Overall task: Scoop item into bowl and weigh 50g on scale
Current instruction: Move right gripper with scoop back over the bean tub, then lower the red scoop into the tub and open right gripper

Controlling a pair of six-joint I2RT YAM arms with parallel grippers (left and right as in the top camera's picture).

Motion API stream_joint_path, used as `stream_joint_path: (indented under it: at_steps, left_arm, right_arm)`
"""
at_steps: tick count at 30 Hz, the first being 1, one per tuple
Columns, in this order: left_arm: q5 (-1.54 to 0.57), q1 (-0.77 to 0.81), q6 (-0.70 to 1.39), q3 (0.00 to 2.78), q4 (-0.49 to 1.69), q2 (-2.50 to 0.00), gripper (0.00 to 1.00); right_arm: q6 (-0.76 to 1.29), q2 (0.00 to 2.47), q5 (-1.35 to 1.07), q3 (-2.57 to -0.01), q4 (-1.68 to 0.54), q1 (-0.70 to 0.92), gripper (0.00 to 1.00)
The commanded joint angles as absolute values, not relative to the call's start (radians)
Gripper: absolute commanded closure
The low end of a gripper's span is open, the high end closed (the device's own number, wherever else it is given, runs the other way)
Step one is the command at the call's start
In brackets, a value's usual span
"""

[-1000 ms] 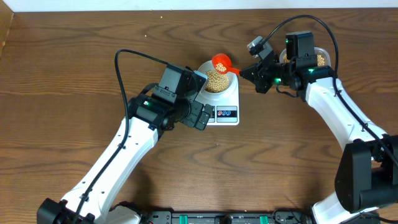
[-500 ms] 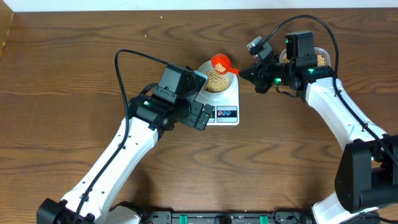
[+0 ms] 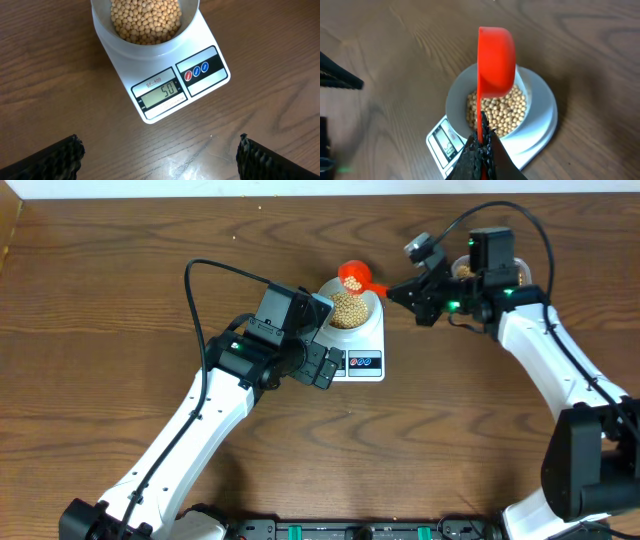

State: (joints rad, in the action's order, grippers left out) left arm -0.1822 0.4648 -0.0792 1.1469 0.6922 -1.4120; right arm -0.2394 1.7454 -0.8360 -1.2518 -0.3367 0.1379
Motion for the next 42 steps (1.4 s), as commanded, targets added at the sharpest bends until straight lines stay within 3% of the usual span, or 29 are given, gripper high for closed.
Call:
stream_joint_path:
  at_steps: [1,14,21,29,42]
  left_arm:
    - [-0.191,0.46,-0.086,1.145,0.696,-1.42,0.0]
    - [-0.191,0.46,-0.086,1.145,0.696,-1.42,0.0]
    - [-0.191,0.46,-0.086,1.145,0.696,-1.42,0.0]
    - [-0.191,0.46,-0.086,1.145,0.695,-1.42,0.0]
    - [-0.191,0.46,-0.086,1.145,0.696,-1.42,0.0]
  right_arm:
    - [-0.17,1.687,-0.973,-1.261,-0.326,0.065,0.99]
    - [-0.075,1.608,-1.09,-1.261,-0.363,-0.3,0.99]
    - [-0.076,1.608,-0.834,-1.261,-0.474,-0.385,0.99]
    - [-0.095,1.608,-0.508,-1.26,-0.553,-0.329,0.99]
    - [-0.155,1.608,0.08,-1.26,-0.575,-0.071,0.99]
